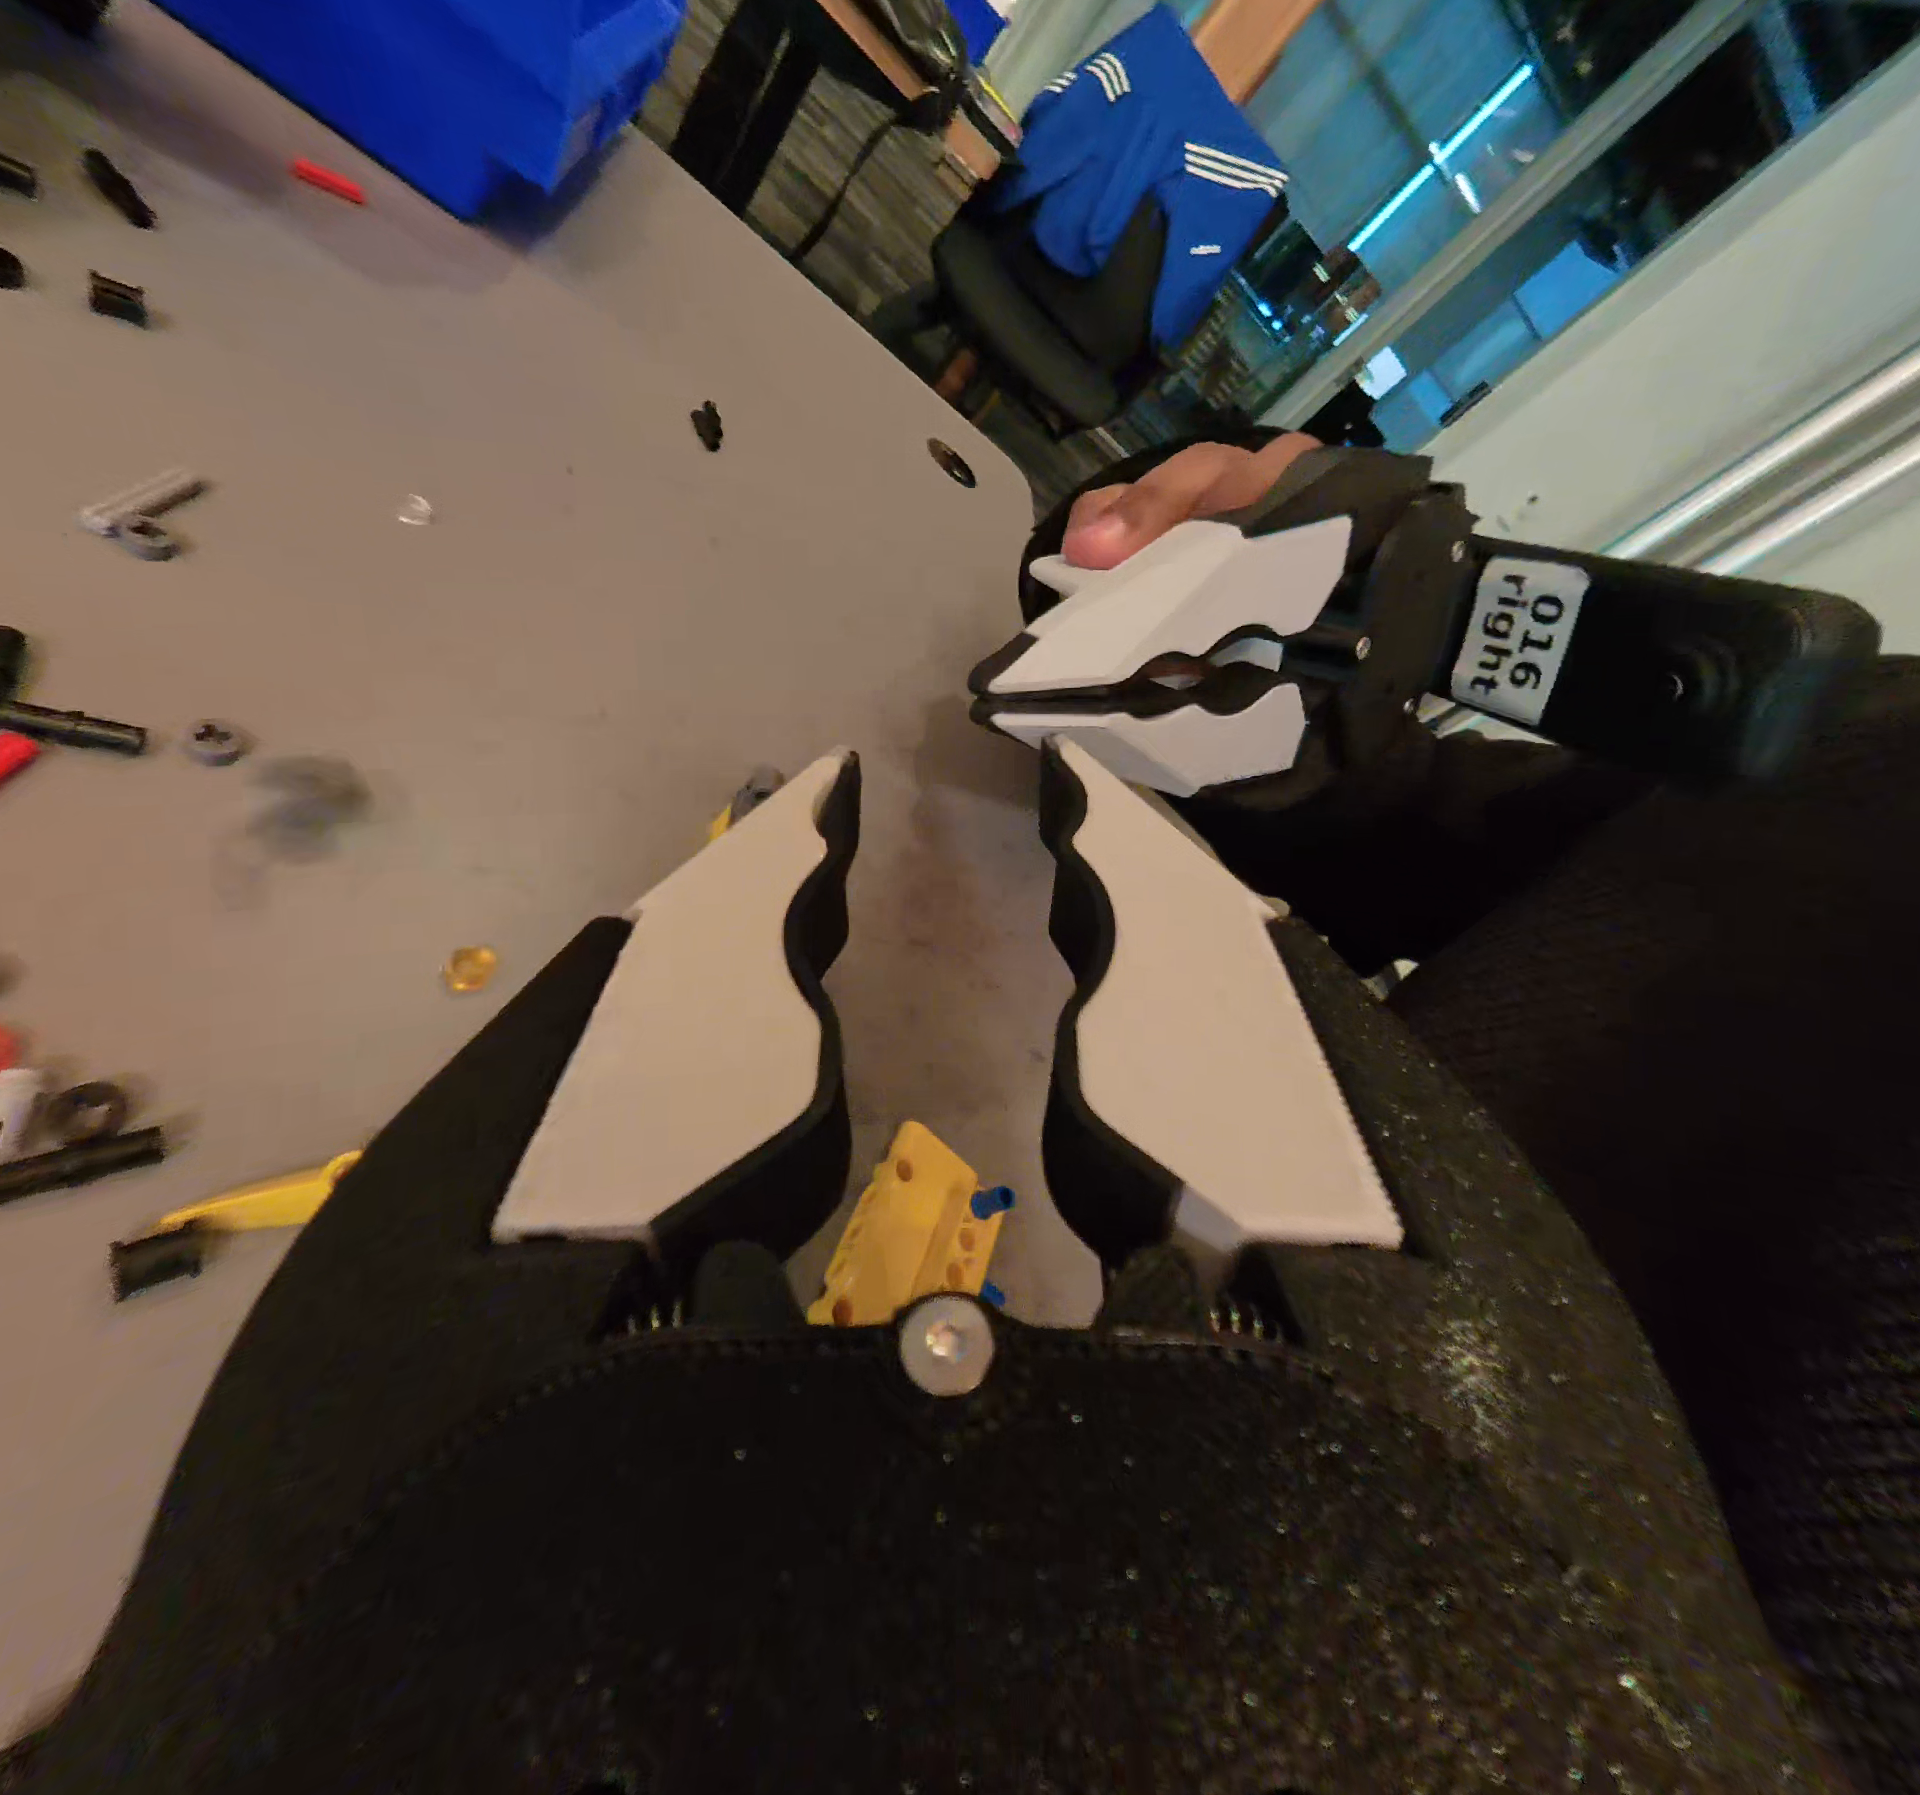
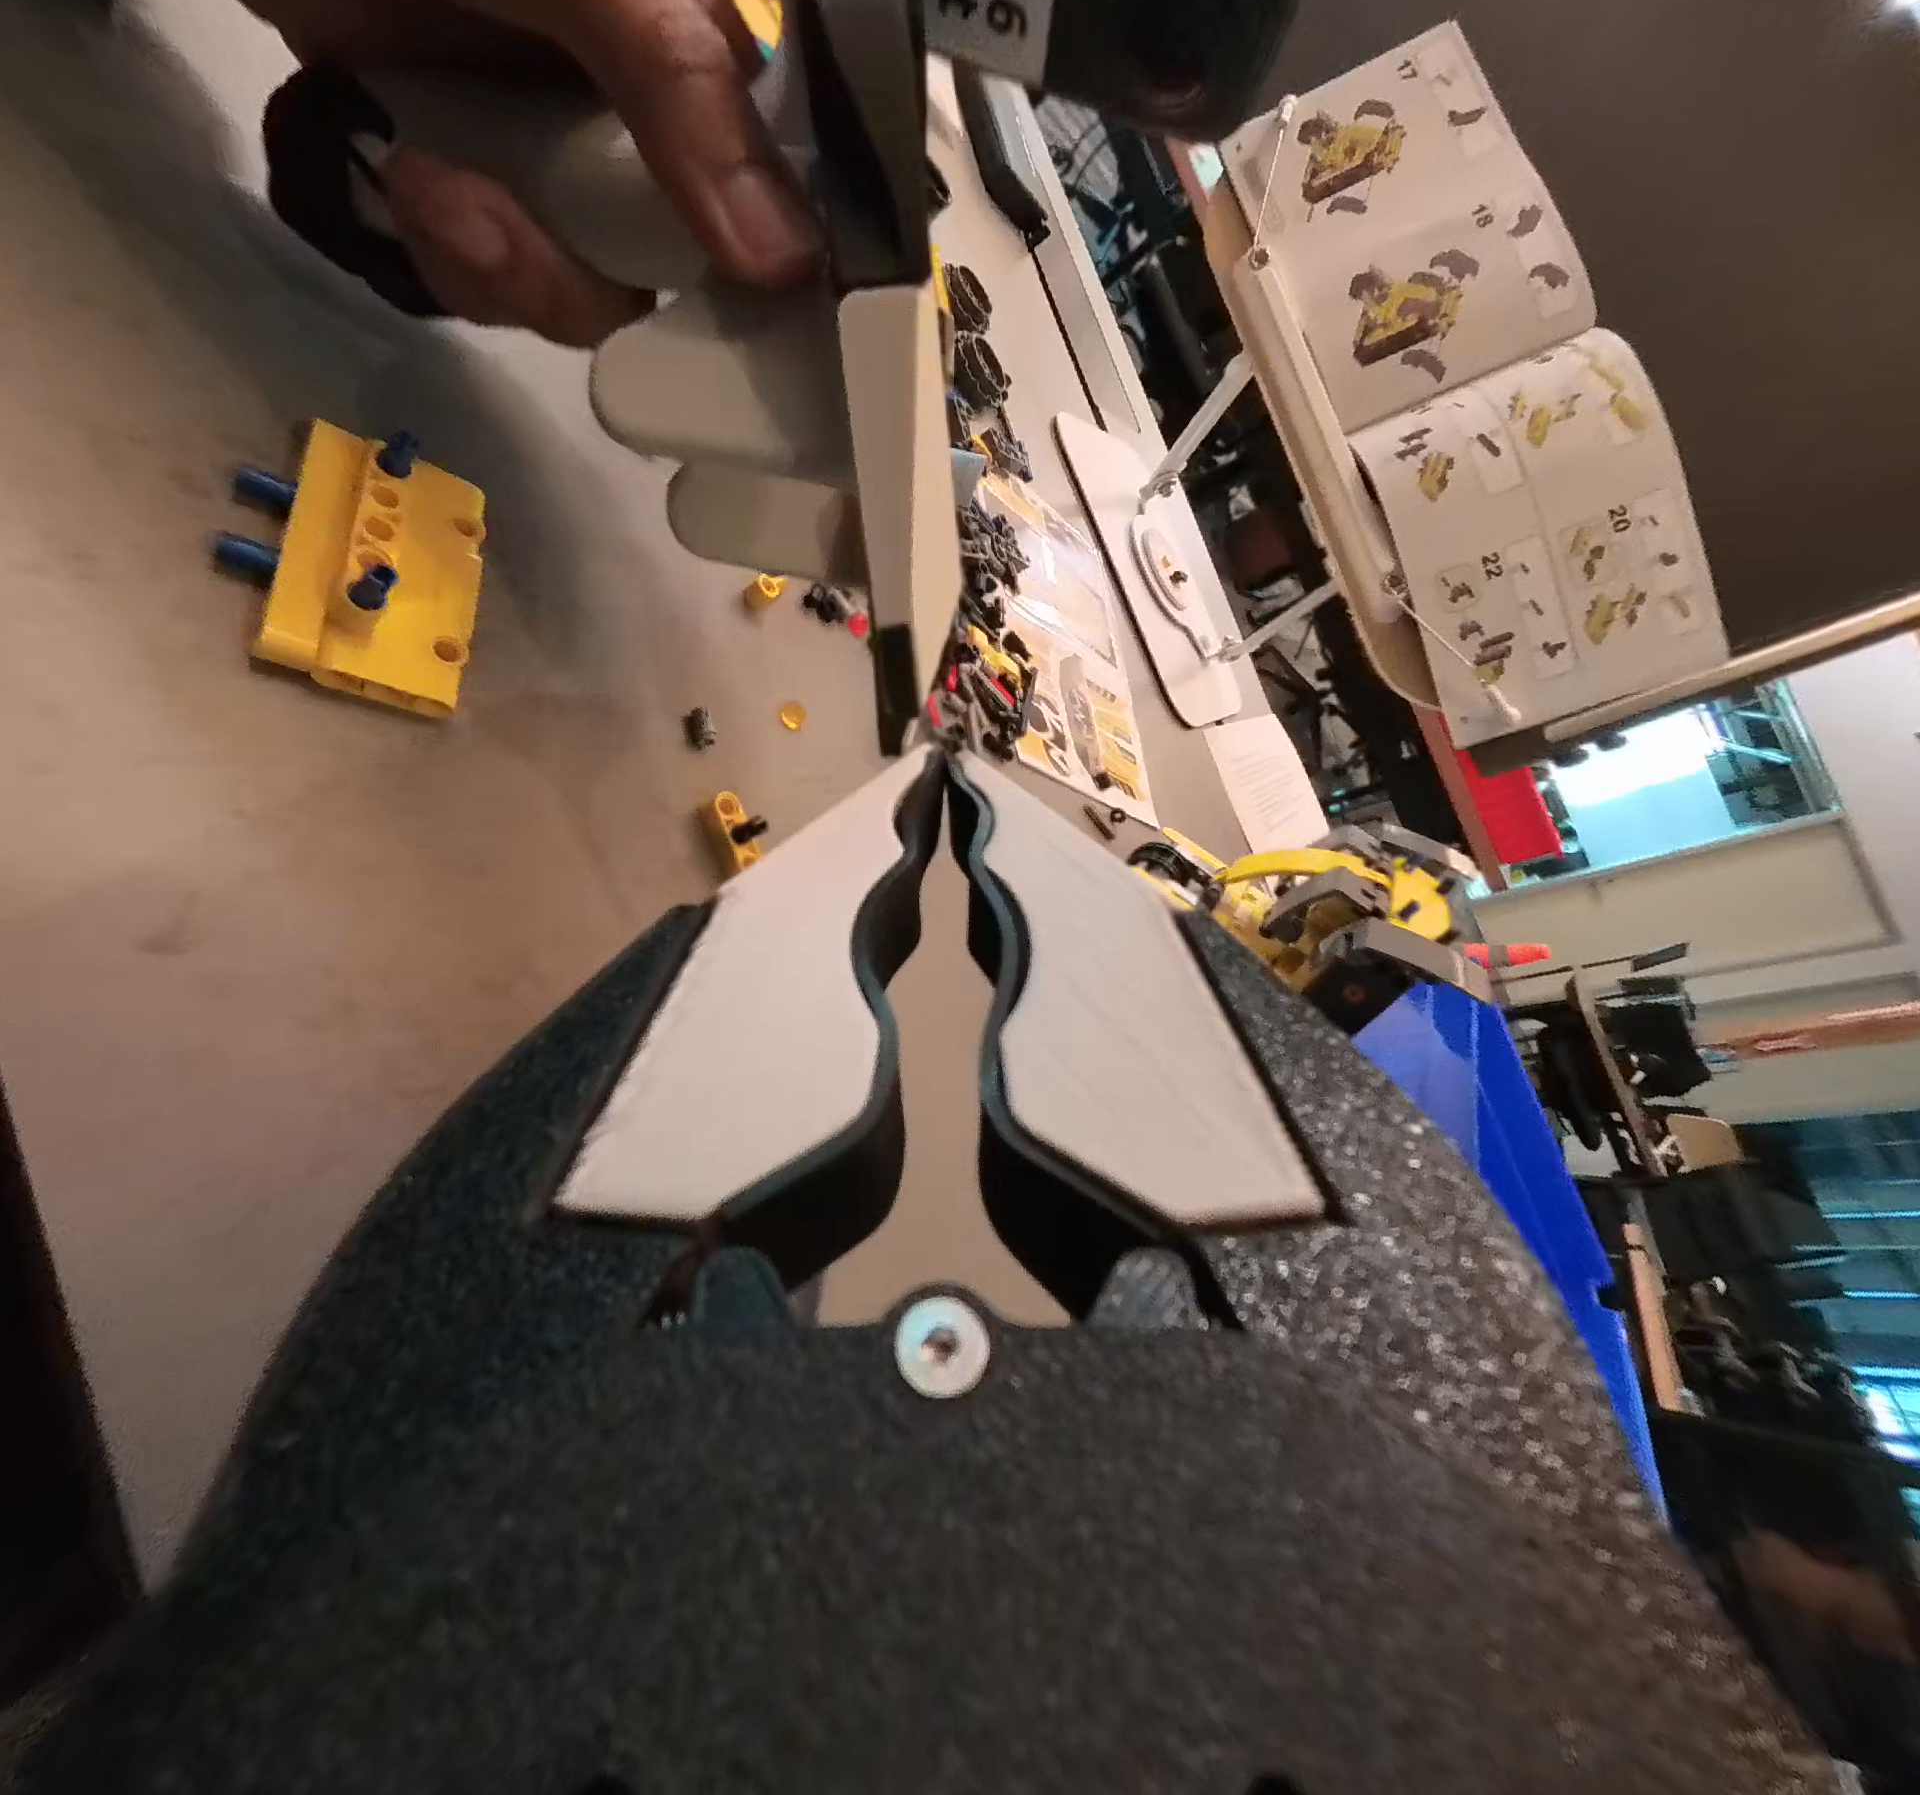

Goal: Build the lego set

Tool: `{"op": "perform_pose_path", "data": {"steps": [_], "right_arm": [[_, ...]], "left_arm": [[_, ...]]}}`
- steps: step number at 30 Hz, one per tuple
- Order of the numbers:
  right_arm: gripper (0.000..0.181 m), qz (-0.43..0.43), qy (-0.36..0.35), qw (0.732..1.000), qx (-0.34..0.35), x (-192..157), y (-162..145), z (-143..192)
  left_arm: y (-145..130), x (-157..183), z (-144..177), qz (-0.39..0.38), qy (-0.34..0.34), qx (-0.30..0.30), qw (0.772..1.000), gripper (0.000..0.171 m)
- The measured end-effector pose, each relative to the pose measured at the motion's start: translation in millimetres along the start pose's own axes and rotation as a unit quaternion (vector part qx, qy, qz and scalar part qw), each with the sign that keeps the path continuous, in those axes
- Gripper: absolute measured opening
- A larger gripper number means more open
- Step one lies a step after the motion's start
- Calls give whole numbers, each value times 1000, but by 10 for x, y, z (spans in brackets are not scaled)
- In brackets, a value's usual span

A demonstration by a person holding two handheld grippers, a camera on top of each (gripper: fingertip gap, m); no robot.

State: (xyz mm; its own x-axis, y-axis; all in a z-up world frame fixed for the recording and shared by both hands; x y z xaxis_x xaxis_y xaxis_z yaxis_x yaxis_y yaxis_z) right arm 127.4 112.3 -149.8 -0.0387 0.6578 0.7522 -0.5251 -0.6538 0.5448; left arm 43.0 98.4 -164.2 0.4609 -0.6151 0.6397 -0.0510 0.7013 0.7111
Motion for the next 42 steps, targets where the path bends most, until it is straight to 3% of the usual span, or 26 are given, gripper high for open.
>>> {"op": "perform_pose_path", "data": {"steps": [6,11,17,20,22,26,29,34,36,40,42], "right_arm": [[0,-50,2,998,-36,103,-183,-34],[17,-146,21,987,-69,243,-385,-172],[24,-254,71,964,-26,446,-253,-491],[15,-283,68,956,-24,659,-140,-818],[15,-305,70,948,-63,783,-165,-1165],[26,-368,142,909,-133,842,-165,-1873],[43,-360,164,901,-179,819,-206,-2251],[29,-337,184,892,-240,722,-369,-2510],[16,-348,193,888,-230,704,-354,-2537],[16,-336,184,896,-223,711,-324,-2524],[16,-320,178,913,-179,755,-185,-2415]], "left_arm": [[74,-122,268,-11,56,16,998,29],[98,-297,533,-21,133,19,991,29],[156,-374,742,-25,170,40,984,30],[178,-418,818,-31,190,53,980,29],[176,-438,835,-37,199,63,977,29],[139,-434,823,-53,211,59,974,29],[122,-418,835,-69,211,62,973,29],[114,-351,873,-82,206,68,973,30],[111,-325,879,-81,198,70,974,31],[103,-294,879,-75,184,73,977,32],[111,-307,909,-74,192,81,975,33]]}}
Point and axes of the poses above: each gripper's, where its closed fingertips meet, z back along the fingers, y out of its top, x = y × z across the jaws, the point moved 5 cm from there along z, back along the fingers, and after that the axes turned 7 degrees about -x, right-handed, at the moved point
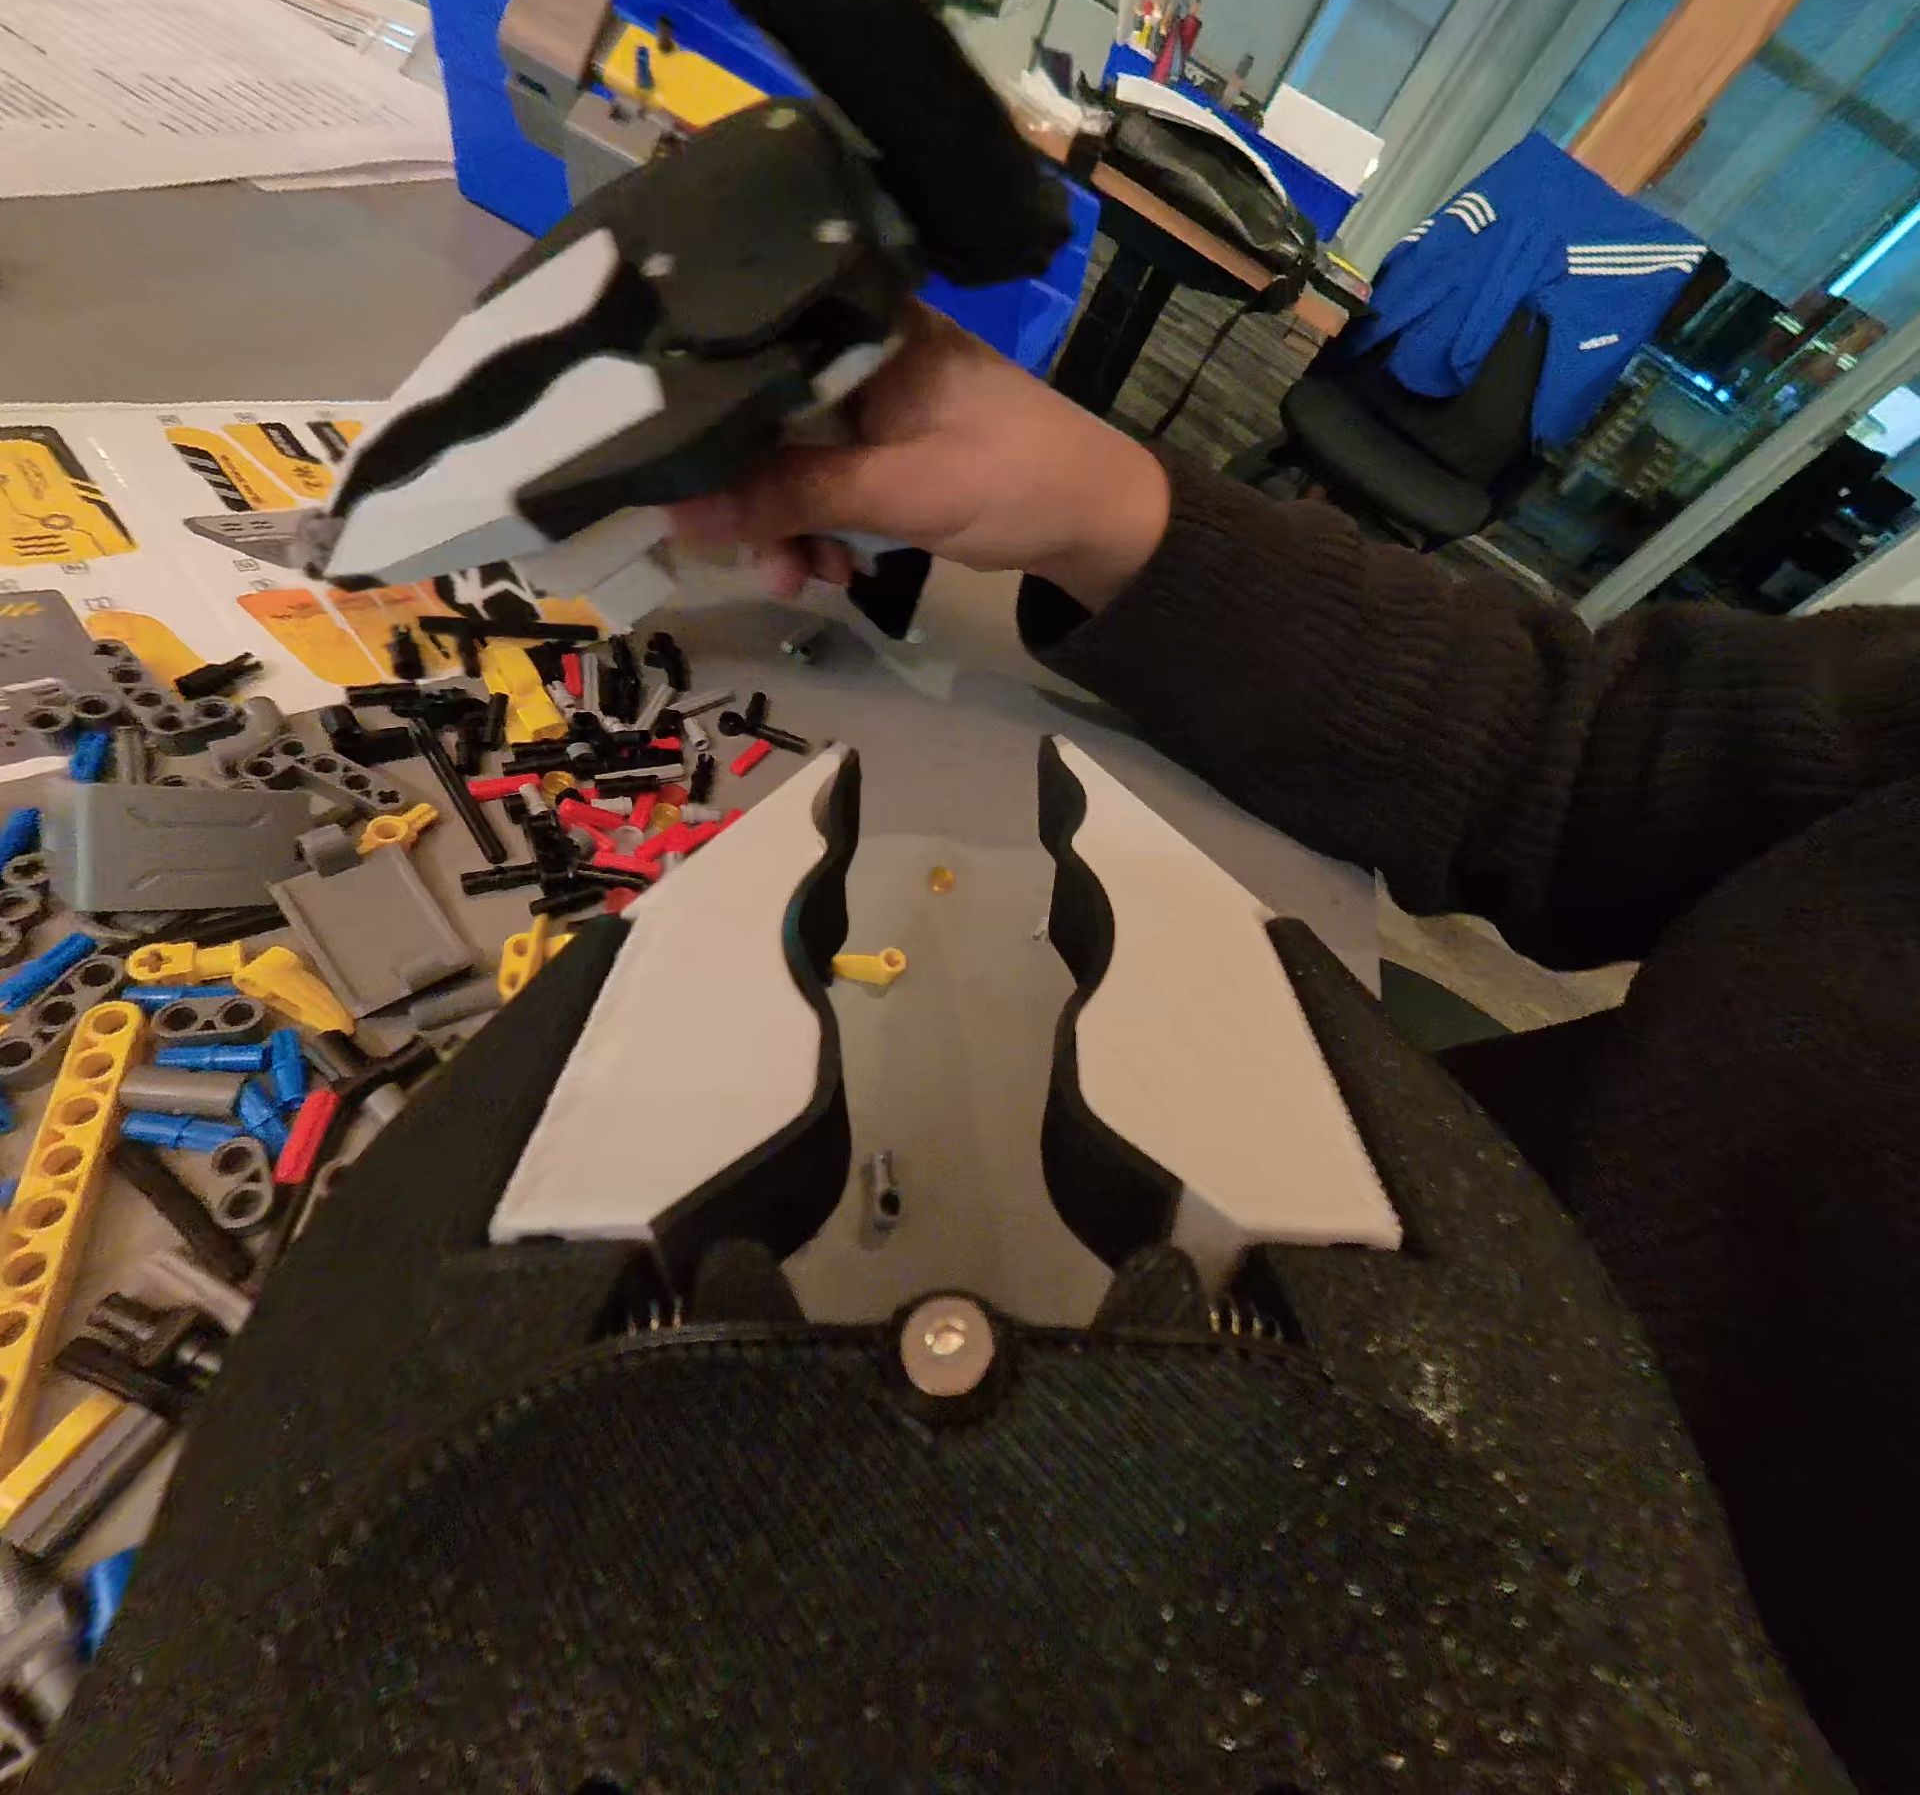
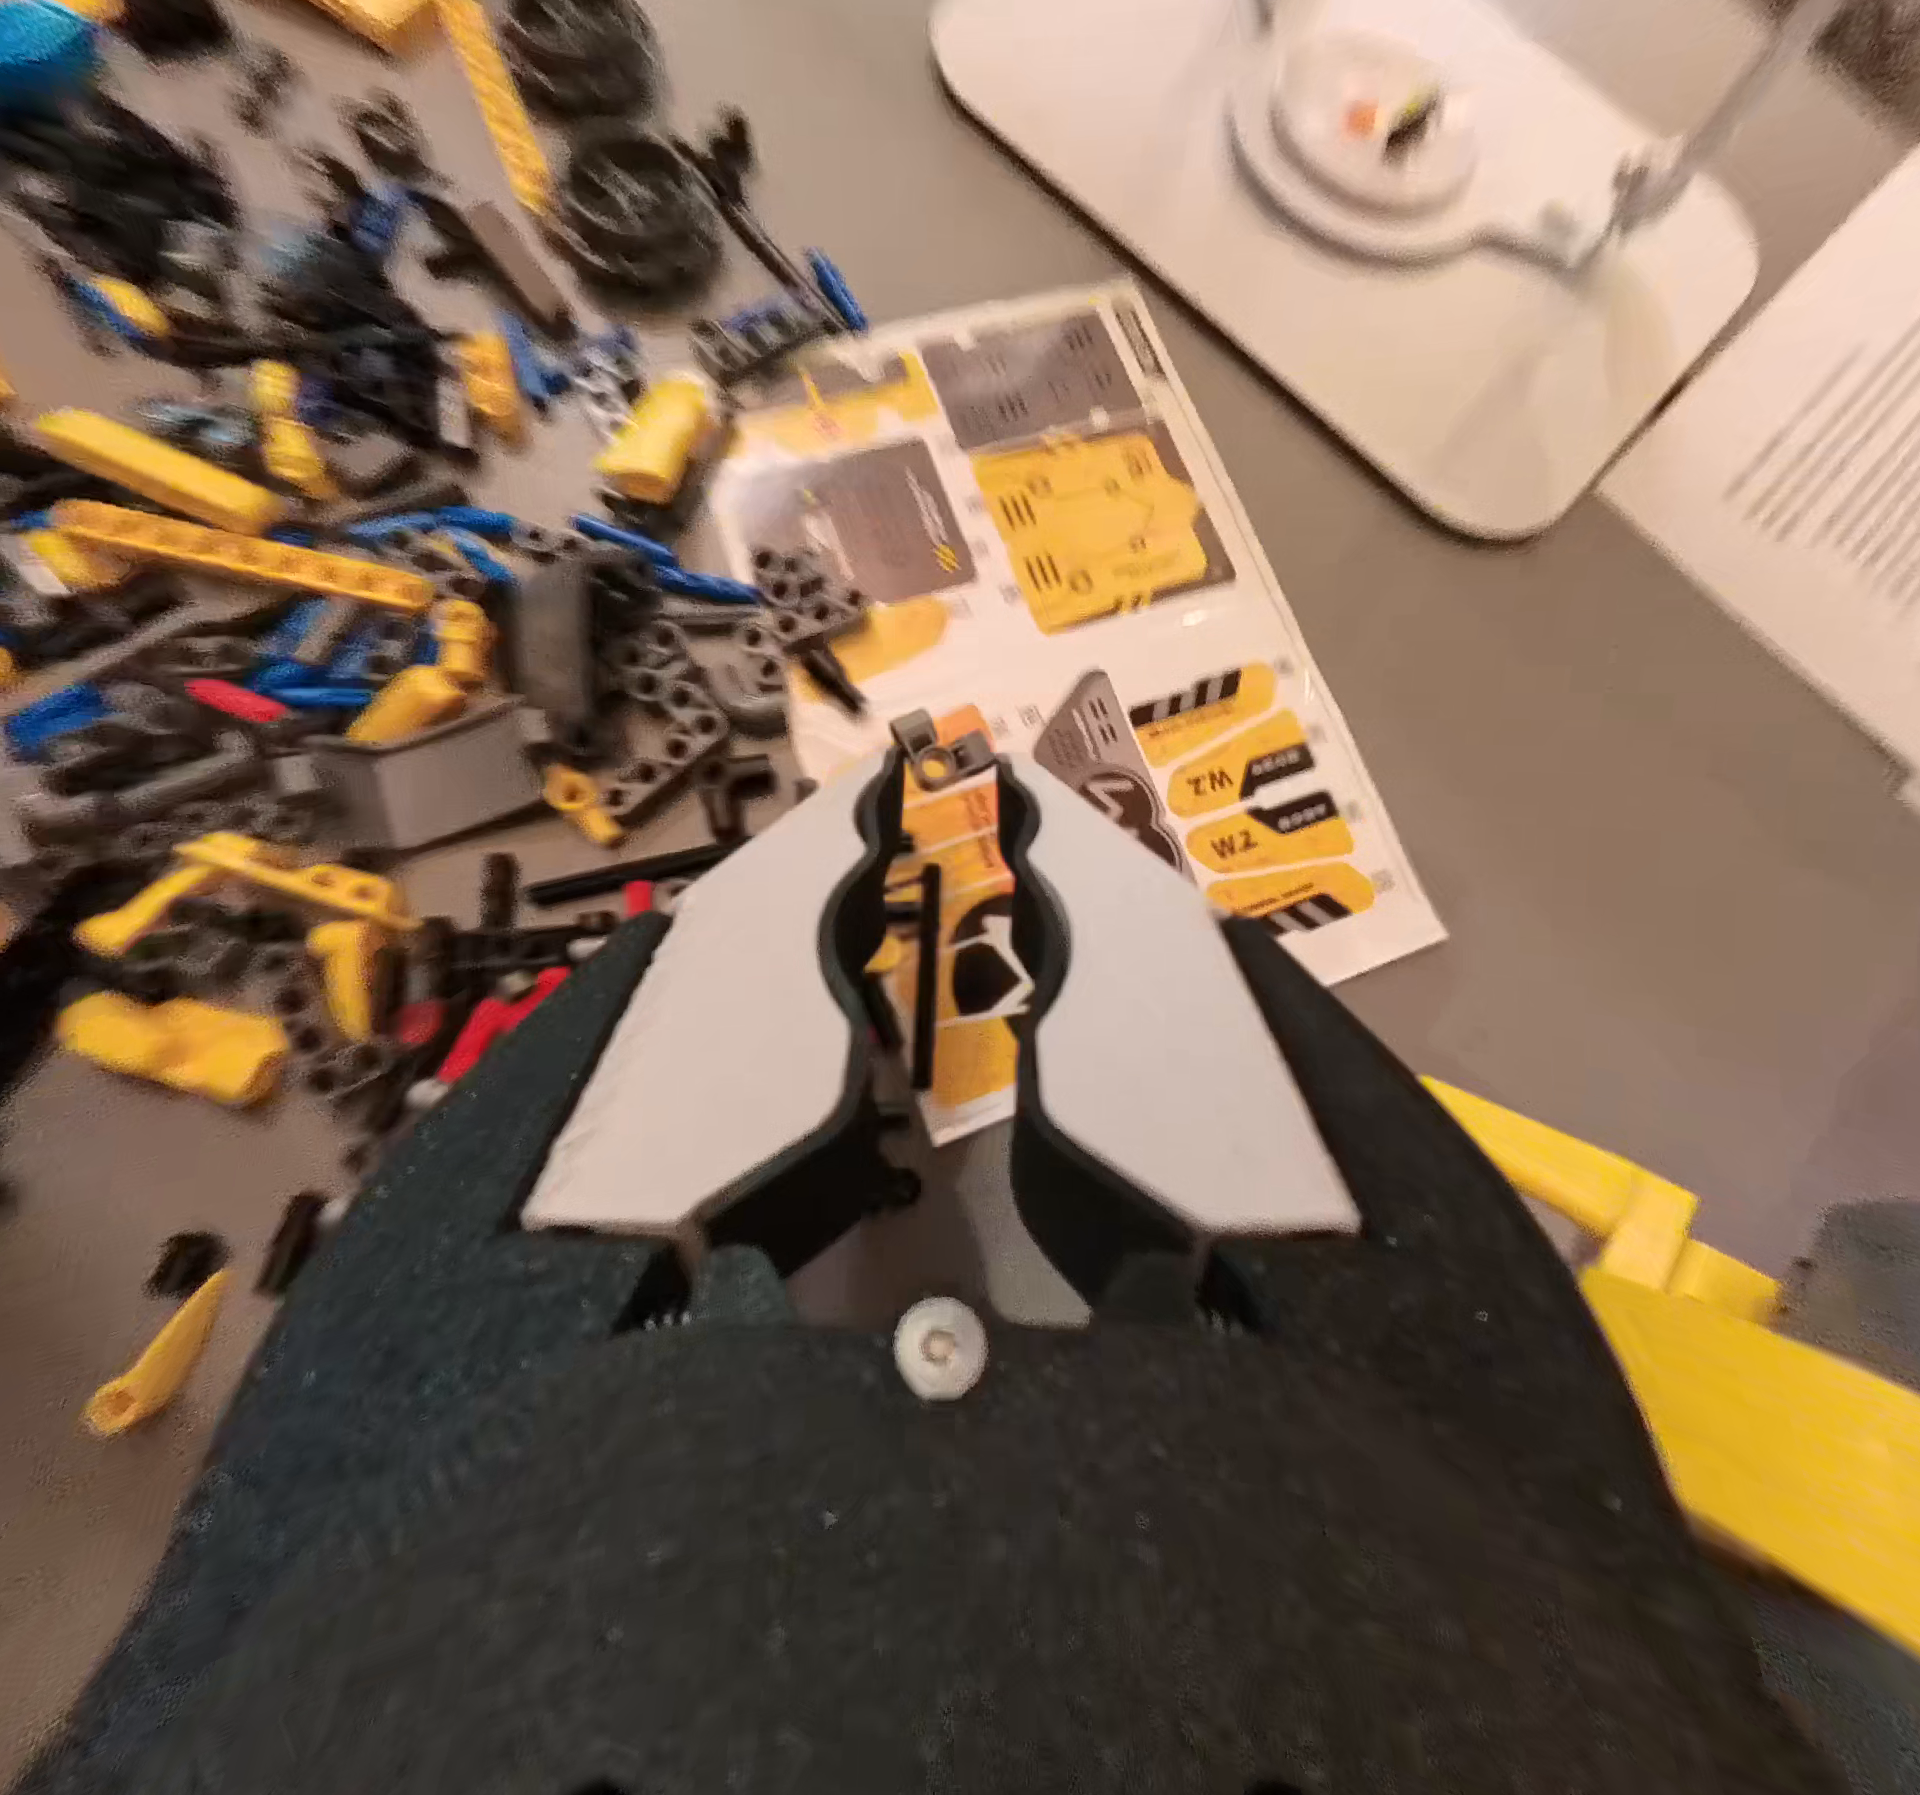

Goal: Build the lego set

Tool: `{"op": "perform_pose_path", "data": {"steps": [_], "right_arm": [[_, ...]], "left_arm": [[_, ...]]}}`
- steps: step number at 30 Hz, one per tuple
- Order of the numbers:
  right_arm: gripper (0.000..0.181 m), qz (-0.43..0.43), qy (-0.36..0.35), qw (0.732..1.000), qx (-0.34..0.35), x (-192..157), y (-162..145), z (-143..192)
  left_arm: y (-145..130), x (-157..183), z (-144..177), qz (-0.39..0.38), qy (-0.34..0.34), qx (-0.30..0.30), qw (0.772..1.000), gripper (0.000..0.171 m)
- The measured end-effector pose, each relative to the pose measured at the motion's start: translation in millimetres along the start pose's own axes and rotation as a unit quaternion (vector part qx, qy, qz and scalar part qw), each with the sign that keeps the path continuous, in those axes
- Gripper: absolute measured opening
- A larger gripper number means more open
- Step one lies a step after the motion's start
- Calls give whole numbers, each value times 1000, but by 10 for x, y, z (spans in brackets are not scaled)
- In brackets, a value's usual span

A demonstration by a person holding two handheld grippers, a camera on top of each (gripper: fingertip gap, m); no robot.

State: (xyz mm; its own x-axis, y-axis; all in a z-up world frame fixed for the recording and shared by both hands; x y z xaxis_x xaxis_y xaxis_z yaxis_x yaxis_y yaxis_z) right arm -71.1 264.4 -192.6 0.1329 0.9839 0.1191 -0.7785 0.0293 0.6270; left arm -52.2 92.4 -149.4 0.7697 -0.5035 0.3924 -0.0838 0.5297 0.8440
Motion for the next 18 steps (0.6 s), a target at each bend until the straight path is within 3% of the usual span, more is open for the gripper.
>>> {"op": "perform_pose_path", "data": {"steps": [3,5,8,13,18], "right_arm": [[16,59,-4,994,93,-231,119,411],[16,120,-9,977,174,-488,147,740],[16,171,-31,945,276,-864,98,1158],[16,225,-111,919,305,-1153,-106,1346],[16,252,-167,900,314,-1259,-228,1408]], "left_arm": [[71,-64,83,28,5,44,999,41],[189,-110,236,68,-11,119,991,27],[245,-191,371,115,-42,168,978,25],[213,-14,203,123,-109,148,975,31],[183,138,113,139,-165,158,964,15]]}}
Point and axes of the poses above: each gripper's, where its closed fingertips meet, z back along the fingers, y out of its top, x = y × z across the jaws, the point moved 5 cm from there along z, back along the fingers, and after that the axes turned 7 degrees about -x, right-handed, at the moved point
